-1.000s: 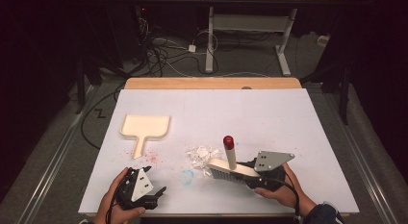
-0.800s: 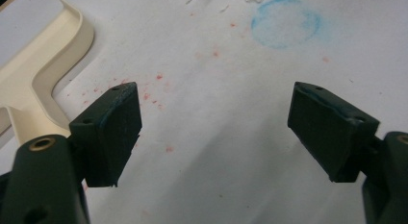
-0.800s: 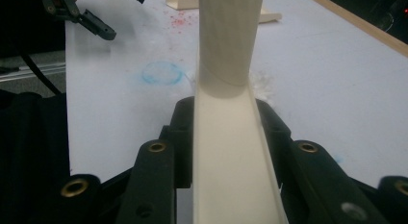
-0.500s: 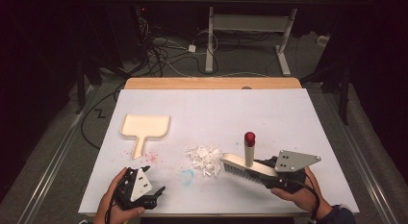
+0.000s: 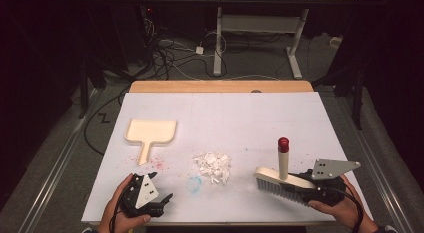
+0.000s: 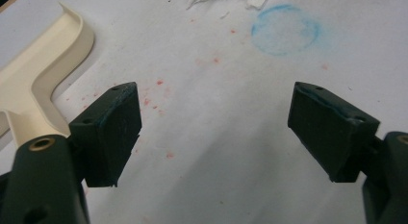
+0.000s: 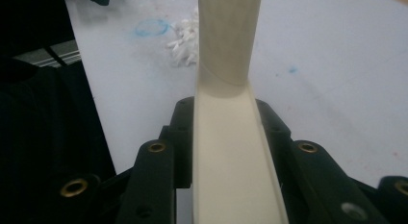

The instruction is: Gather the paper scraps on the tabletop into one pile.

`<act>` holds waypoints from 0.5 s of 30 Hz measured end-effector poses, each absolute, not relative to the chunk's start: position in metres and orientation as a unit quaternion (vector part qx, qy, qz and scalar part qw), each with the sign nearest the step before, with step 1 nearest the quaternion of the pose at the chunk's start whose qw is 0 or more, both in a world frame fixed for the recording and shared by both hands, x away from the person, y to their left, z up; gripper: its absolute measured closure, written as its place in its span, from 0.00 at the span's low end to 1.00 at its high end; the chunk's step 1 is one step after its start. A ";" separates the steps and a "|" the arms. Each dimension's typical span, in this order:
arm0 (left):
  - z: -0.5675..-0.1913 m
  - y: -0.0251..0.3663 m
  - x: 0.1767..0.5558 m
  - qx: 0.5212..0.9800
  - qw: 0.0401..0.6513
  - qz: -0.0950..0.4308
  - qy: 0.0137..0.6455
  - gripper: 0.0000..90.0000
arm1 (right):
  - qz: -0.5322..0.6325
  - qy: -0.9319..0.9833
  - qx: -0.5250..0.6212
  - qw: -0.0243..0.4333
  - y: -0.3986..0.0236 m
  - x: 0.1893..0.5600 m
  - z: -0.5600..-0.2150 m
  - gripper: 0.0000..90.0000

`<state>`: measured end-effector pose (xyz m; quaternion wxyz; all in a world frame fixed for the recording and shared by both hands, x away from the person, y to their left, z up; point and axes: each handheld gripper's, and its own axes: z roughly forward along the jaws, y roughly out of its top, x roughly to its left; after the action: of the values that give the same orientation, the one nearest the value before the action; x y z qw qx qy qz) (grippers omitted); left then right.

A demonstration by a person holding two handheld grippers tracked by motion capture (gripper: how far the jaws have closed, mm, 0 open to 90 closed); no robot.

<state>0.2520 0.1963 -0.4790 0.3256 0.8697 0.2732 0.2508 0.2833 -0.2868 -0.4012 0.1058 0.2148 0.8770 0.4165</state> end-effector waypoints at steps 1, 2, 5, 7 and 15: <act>-0.479 0.196 0.252 0.870 0.325 0.250 0.272 0.20 | 0.412 0.880 0.217 0.094 -0.288 0.285 -0.402 0.75; -0.479 0.196 0.252 0.871 0.326 0.250 0.271 0.20 | 0.406 0.883 0.221 0.084 -0.289 0.287 -0.403 0.76; -0.479 0.197 0.252 0.871 0.330 0.246 0.270 0.20 | 0.398 0.883 0.234 0.082 -0.290 0.293 -0.406 0.76; -0.479 0.197 0.252 0.871 0.331 0.245 0.270 0.20 | 0.395 0.884 0.239 0.075 -0.292 0.299 -0.406 0.76; -0.480 0.197 0.253 0.873 0.329 0.241 0.267 0.20 | 0.361 0.894 0.258 0.065 -0.298 0.336 -0.407 0.75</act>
<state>0.2527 0.1967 -0.4800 0.3286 0.8732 0.2671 0.2412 0.3363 -0.2975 -0.4070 0.0651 0.2582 0.8939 0.3606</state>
